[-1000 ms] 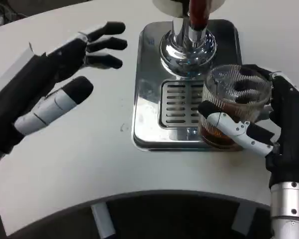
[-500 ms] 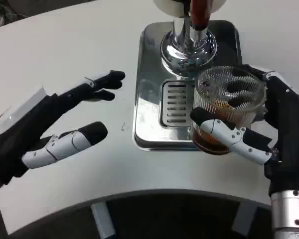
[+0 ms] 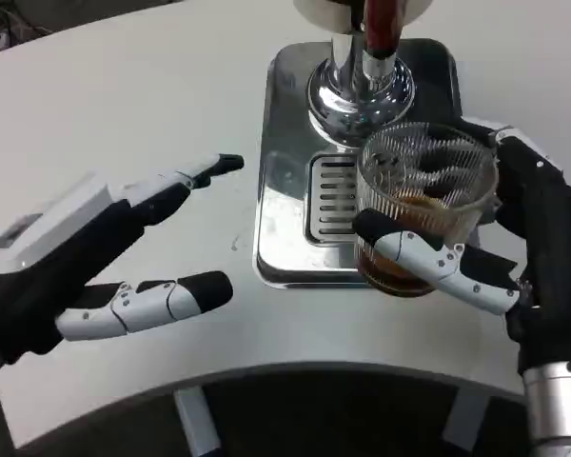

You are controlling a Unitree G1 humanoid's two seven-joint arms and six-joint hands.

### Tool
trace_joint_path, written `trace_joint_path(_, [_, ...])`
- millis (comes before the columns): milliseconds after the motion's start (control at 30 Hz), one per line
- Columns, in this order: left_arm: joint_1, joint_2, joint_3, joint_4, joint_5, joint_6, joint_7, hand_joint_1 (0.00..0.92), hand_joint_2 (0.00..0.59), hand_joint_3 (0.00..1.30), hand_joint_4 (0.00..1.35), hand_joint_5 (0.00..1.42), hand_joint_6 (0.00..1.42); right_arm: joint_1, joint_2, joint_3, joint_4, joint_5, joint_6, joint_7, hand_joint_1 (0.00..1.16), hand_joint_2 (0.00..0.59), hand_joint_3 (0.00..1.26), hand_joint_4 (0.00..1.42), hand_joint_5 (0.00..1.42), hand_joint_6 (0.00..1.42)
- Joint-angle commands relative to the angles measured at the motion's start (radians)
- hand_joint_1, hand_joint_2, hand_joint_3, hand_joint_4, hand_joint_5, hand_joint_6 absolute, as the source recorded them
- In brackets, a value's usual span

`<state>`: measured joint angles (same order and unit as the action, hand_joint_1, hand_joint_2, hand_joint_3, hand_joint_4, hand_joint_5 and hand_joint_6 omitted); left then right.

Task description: Grasp the cup under the faucet to collect the drink, then remove the cup.

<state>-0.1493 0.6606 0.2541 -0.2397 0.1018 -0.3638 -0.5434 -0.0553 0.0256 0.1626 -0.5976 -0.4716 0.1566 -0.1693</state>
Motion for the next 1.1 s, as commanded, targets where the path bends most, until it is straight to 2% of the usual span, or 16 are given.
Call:
trace_joint_path(33, [0.04,0.017,0.003,-0.039,0.025,0.014,0.016,0.0,0.103,0.09,0.02,0.08,0.1,0.015,-0.007,-0.008,-0.047,0.032,-0.034,0.026,0.98,0.114,0.81,0.96,1.15,1.23])
trace_joint_path(167, [0.061,0.018,0.014,-0.076,0.034,0.026,0.018,0.0,0.103,0.08,0.02,0.07,0.1,0.019,-0.025,-0.026,-0.054,0.062,-0.047,0.051,0.98,0.114,0.82,0.96,1.15,1.23])
trace_joint_path(467, [0.121,0.022,0.039,-0.167,0.05,0.056,0.027,0.0,0.103,0.07,0.01,0.05,0.08,0.036,-0.09,-0.059,-0.058,0.121,-0.085,0.11,0.97,0.113,0.83,0.97,1.15,1.25])
trace_joint_path(633, [0.168,0.019,0.06,-0.219,0.066,0.063,0.026,0.0,0.103,0.06,0.0,0.03,0.07,0.035,-0.109,-0.07,-0.063,0.146,-0.091,0.135,0.97,0.112,0.83,0.97,1.15,1.25])
trace_joint_path(867, [0.246,0.009,0.101,-0.295,0.071,0.071,0.028,0.0,0.103,0.05,0.0,0.02,0.05,0.044,-0.128,-0.042,-0.087,0.166,-0.1,0.183,0.97,0.113,0.83,0.97,1.15,1.25])
trace_joint_path(1100, [0.336,-0.005,0.13,-0.363,0.068,0.058,0.026,0.0,0.103,0.04,0.0,0.0,0.05,0.04,-0.131,-0.012,-0.093,0.176,-0.1,0.216,0.98,0.114,0.83,0.97,1.15,1.25])
